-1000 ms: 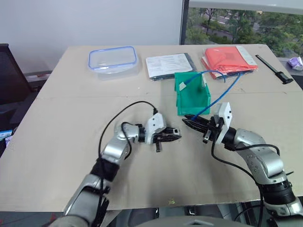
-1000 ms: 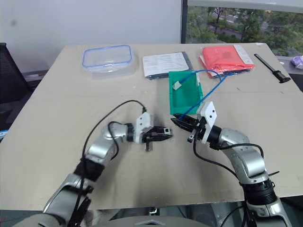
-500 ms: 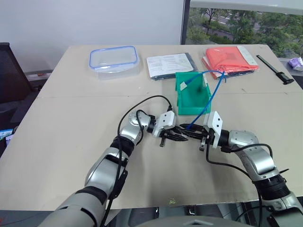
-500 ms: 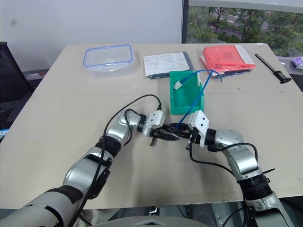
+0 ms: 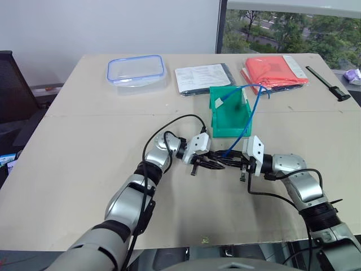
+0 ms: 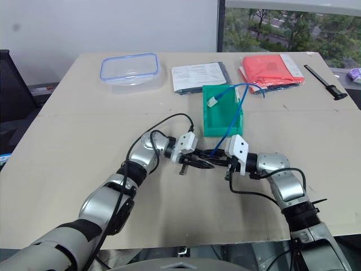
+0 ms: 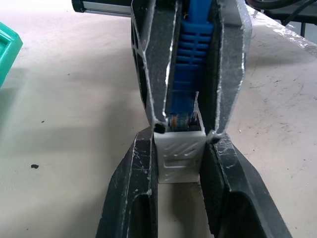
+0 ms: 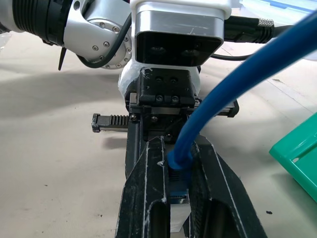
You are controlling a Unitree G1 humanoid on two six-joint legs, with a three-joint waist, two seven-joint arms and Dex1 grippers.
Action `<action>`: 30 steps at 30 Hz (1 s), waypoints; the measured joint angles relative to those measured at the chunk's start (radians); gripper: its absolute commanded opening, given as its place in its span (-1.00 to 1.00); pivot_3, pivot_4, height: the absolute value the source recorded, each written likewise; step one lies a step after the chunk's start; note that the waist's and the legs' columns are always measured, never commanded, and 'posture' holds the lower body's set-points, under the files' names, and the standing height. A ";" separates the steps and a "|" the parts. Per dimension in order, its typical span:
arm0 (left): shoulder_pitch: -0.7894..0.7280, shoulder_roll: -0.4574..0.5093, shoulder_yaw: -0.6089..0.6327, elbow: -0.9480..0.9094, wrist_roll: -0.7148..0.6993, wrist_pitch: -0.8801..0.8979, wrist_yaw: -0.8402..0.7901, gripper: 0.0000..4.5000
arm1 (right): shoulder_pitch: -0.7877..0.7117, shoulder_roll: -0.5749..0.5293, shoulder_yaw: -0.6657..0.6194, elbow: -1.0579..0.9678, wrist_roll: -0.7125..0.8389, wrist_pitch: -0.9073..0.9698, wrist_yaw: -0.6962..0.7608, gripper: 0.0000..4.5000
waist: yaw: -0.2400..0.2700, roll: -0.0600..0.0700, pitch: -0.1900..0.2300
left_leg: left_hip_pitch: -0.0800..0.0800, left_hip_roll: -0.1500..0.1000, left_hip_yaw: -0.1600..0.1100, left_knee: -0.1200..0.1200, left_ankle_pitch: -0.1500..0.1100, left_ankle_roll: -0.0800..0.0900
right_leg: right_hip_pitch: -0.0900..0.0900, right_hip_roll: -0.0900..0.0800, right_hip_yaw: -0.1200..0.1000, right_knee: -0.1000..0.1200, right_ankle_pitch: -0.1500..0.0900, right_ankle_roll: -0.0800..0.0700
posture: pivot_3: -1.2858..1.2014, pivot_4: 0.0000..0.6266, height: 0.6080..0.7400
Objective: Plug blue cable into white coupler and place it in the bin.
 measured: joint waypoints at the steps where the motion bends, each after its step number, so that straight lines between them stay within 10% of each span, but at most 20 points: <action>1: 0.000 0.000 0.000 0.003 0.001 0.000 0.000 -0.75 | -0.004 0.000 0.008 0.003 -0.011 0.000 -0.001 -1.00 | 0.000 -0.001 -0.001 | 0.000 0.000 0.000 0.000 0.000 0.000 | 0.000 0.000 0.000 0.000 0.000 0.000 | 0.03 -0.52 1.00; 16: 0.010 0.003 0.021 0.021 0.038 -0.013 -0.001 -0.75 | 0.018 0.054 -0.014 0.002 0.019 0.068 -0.034 -1.00 | -0.015 -0.011 -0.017 | 0.013 0.005 0.000 -0.002 0.000 0.000 | 0.010 0.000 0.002 0.001 -0.003 -0.005 | 0.03 -0.52 1.00; 24: 0.024 -0.004 0.027 0.015 0.066 -0.068 0.048 0.82 | -0.019 0.043 -0.028 -0.042 0.036 0.116 -0.037 -1.00 | -0.006 -0.010 -0.016 | 0.008 0.002 0.000 -0.002 0.000 0.000 | 0.006 -0.001 0.001 0.001 -0.002 -0.004 | 0.03 -0.52 1.00; 30: 0.174 0.027 0.079 -0.239 0.000 0.051 0.107 0.82 | -0.028 -0.003 -0.053 -0.102 0.057 0.178 -0.038 -1.00 | -0.004 -0.008 -0.014 | -0.001 0.005 0.000 -0.001 0.000 0.000 | -0.003 -0.002 0.002 0.002 0.000 0.000 | 0.03 -0.52 1.00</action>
